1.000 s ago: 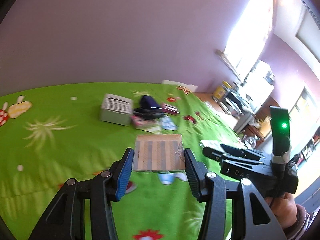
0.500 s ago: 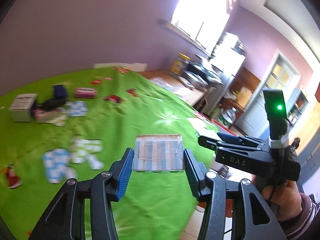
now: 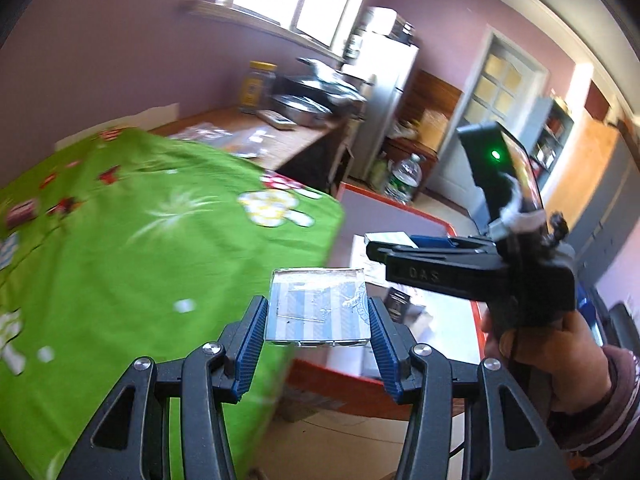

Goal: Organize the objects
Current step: 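Carry both striped boxes to the storage box and lower them inside, then open both grippers and move them back over the bedspread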

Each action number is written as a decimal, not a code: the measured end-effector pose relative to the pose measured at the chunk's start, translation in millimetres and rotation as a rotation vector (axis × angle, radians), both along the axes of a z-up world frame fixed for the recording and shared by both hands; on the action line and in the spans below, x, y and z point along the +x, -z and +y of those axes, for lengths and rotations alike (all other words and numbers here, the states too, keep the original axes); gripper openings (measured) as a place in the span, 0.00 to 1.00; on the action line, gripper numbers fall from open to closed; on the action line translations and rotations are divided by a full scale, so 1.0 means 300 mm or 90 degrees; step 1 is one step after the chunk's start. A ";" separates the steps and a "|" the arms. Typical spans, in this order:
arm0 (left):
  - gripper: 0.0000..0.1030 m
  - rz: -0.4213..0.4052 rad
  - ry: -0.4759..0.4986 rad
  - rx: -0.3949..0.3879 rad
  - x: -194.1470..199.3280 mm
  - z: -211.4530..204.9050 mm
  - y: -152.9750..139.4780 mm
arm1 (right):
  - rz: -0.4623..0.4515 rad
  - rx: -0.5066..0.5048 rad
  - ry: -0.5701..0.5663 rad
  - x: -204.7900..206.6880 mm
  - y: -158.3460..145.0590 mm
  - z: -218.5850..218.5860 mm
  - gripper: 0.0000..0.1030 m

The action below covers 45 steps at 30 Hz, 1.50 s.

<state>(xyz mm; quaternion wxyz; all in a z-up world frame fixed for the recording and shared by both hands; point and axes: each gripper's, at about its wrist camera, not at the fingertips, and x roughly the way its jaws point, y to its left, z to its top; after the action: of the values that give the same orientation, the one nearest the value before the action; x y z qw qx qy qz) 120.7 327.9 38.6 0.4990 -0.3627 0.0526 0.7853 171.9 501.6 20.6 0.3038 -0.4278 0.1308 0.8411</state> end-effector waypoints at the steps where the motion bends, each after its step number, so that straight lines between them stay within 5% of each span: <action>1: 0.49 -0.003 0.009 0.000 0.007 0.018 0.004 | 0.000 0.000 0.011 0.011 0.006 0.022 0.56; 8: 0.49 0.014 0.063 -0.037 0.069 0.141 0.058 | -0.019 -0.027 0.074 0.053 0.073 0.138 0.56; 21: 0.50 0.008 0.118 -0.078 0.124 0.232 0.127 | -0.034 -0.039 0.083 0.062 0.122 0.171 0.58; 25: 0.72 -0.002 0.134 -0.068 0.142 0.241 0.124 | -0.029 -0.040 0.101 0.075 0.119 0.186 0.76; 28: 0.76 0.005 0.139 -0.058 0.155 0.234 0.110 | -0.024 -0.036 0.107 0.075 0.107 0.188 0.80; 45: 0.80 0.056 0.045 0.029 0.045 0.044 -0.072 | 0.015 0.003 0.057 -0.019 -0.017 0.070 0.83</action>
<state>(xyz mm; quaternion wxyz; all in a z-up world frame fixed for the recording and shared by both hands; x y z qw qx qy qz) 134.3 341.2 60.3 0.5318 -0.3143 0.0694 0.7833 166.1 522.6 25.7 0.3409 -0.4107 0.1516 0.8319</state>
